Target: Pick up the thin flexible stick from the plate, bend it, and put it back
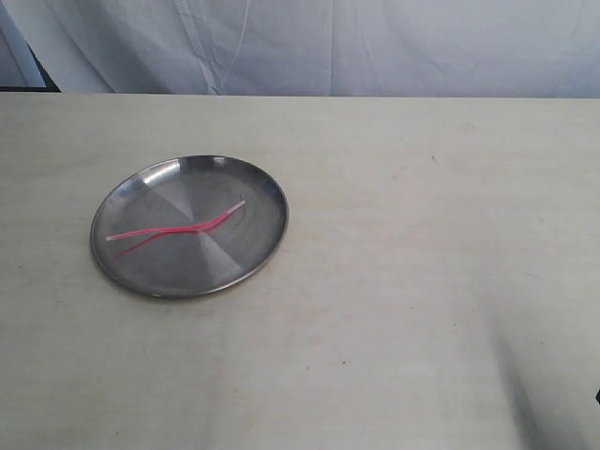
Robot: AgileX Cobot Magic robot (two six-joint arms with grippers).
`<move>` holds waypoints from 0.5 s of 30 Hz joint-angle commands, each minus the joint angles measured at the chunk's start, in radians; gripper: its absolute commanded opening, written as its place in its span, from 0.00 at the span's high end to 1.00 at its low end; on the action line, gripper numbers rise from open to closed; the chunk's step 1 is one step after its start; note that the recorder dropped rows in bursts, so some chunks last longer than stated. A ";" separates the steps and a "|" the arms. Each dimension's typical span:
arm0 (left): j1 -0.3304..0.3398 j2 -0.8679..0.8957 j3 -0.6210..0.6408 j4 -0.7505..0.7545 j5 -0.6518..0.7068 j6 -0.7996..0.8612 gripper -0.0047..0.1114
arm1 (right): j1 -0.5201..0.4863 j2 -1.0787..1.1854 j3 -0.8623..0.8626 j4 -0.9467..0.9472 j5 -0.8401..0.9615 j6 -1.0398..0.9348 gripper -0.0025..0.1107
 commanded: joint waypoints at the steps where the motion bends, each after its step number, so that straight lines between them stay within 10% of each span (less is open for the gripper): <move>1: 0.007 -0.083 0.029 -0.035 -0.039 0.176 0.96 | -0.005 -0.003 0.005 0.000 -0.009 -0.005 0.99; 6: 0.032 -0.221 0.230 -0.256 -0.318 0.526 0.96 | -0.005 -0.003 0.005 0.000 -0.009 -0.005 0.99; 15: 0.078 -0.361 0.533 -0.267 -0.589 0.325 0.96 | -0.005 -0.003 0.005 0.002 -0.009 -0.005 0.99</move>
